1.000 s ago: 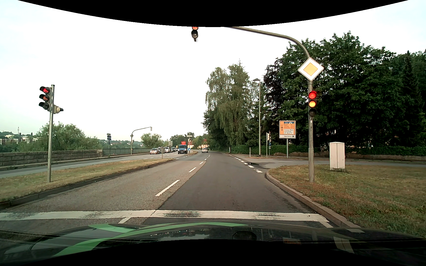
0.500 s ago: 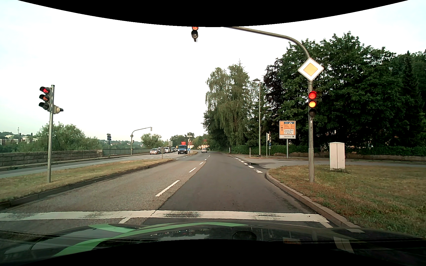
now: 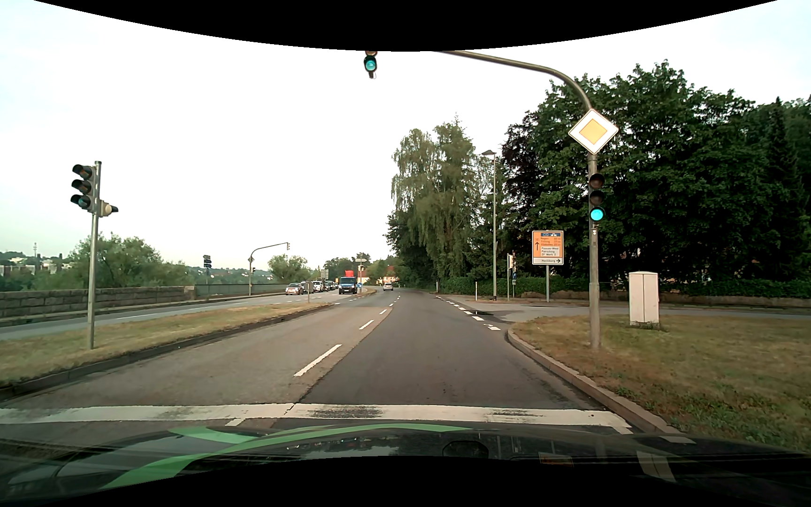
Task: Follow the waypoints while adhering to traffic rules and regulations
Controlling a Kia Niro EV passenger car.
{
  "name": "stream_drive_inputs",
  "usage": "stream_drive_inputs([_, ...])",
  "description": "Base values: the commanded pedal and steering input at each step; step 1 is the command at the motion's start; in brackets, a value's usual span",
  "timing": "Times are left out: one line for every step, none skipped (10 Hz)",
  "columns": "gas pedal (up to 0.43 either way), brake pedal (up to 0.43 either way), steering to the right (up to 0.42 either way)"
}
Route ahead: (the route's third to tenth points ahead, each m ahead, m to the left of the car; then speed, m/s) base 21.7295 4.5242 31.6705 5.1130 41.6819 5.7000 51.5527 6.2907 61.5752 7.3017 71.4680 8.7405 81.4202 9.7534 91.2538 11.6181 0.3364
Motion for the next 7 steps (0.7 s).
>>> stream_drive_inputs([0.358, 0.000, -0.029])
stream_drive_inputs([0.409, 0.000, -0.030])
stream_drive_inputs([0.409, 0.000, -0.030])
stream_drive_inputs([0.409, 0.000, -0.030])
stream_drive_inputs([0.409, 0.000, -0.030])
stream_drive_inputs([0.409, 0.000, -0.029])
stream_drive_inputs([0.409, 0.000, -0.028])
